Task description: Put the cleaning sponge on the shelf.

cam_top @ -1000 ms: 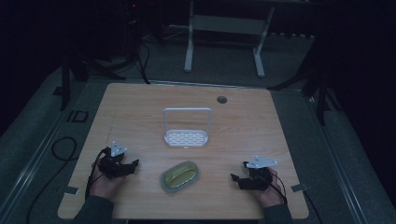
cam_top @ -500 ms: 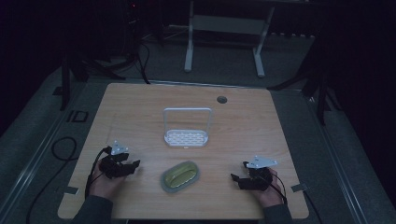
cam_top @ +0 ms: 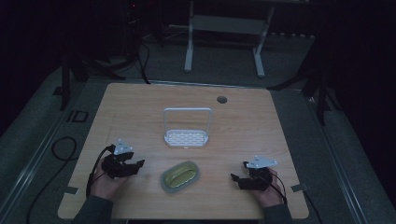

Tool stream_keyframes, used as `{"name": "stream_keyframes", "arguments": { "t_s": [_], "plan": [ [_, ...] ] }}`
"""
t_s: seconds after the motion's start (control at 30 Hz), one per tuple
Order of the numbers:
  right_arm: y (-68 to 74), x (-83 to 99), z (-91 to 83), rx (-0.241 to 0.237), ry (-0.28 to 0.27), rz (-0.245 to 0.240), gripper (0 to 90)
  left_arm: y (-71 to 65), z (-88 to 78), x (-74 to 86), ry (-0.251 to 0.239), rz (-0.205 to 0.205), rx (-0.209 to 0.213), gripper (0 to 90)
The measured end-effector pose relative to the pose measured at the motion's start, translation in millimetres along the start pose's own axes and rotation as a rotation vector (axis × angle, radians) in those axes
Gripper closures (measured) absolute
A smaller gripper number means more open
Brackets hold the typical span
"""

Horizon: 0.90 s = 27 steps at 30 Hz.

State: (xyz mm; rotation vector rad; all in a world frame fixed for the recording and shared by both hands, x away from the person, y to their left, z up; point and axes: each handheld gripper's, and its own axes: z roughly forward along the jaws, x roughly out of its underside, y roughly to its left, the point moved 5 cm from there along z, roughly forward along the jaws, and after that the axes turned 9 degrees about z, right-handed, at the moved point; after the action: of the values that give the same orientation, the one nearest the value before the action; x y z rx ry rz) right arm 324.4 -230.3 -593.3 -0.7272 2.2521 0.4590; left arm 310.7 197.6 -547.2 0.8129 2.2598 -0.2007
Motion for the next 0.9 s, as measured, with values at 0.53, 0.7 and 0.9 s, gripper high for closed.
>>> {"name": "stream_keyframes", "arguments": {
  "t_s": [0.53,0.7,0.9],
  "plan": [
    [0.1,0.0,0.0,0.001,0.000,0.001,24.7,-23.9,-6.9,-22.3,-0.015,0.077,0.034,43.7],
    [0.1,0.0,0.0,0.001,0.000,0.002,24.7,-29.5,-7.2,-29.7,-0.010,0.100,0.058,43.8],
    [0.1,0.0,-0.1,0.002,0.001,0.002,24.7,-37.4,-8.6,-41.2,-0.011,0.126,0.088,43.9]
  ]
}}
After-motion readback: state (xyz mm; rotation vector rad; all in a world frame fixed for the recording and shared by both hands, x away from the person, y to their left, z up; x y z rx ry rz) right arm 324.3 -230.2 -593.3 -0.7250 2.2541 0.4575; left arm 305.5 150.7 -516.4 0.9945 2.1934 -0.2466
